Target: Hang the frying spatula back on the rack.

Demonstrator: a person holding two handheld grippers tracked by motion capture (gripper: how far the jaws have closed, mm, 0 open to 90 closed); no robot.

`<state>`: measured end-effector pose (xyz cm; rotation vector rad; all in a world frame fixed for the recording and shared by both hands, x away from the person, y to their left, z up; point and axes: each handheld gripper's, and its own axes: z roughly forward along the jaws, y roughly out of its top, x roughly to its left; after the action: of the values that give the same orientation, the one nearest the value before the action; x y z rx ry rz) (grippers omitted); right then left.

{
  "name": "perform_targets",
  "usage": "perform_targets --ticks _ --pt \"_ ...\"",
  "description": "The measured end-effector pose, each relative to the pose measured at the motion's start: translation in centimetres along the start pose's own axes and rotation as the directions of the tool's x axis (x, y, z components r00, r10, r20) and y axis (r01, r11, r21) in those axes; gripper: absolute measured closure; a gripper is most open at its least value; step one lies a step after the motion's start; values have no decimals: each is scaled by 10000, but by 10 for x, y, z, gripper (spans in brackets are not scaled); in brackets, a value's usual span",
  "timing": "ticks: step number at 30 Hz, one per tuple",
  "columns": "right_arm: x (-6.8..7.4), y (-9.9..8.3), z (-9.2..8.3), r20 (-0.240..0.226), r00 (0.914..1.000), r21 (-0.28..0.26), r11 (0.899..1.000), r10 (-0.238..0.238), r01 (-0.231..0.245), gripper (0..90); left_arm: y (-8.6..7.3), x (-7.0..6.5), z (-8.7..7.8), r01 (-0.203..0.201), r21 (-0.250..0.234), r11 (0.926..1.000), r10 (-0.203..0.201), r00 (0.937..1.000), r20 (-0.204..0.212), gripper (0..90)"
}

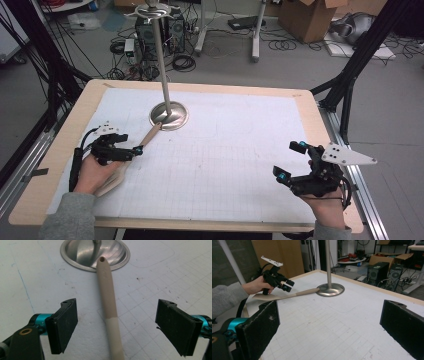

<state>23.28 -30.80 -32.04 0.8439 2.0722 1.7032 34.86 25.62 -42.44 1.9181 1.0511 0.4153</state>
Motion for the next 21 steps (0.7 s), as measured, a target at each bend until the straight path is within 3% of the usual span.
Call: perform_targets --ticks 3,12,18,21 --pt "0 0 0 -4 10000 4 10000 6 -6 13 0 -1 2 196 83 9998 -196 9998 -5 185" --pt "0 0 0 -9 10000 17 10000 4 -4 14 -1 -1 4 104 346 9993 -99 9999 -131 198" --pt "0 -1 1 -54 10000 66 10000 -13 13 13 -2 -6 10 -13 905 9959 76 9976 -694 183" --pt "0 -1 2 -60 10000 100 9999 33 -32 13 -3 -6 11 135 1096 9939 -61 9977 -679 176"
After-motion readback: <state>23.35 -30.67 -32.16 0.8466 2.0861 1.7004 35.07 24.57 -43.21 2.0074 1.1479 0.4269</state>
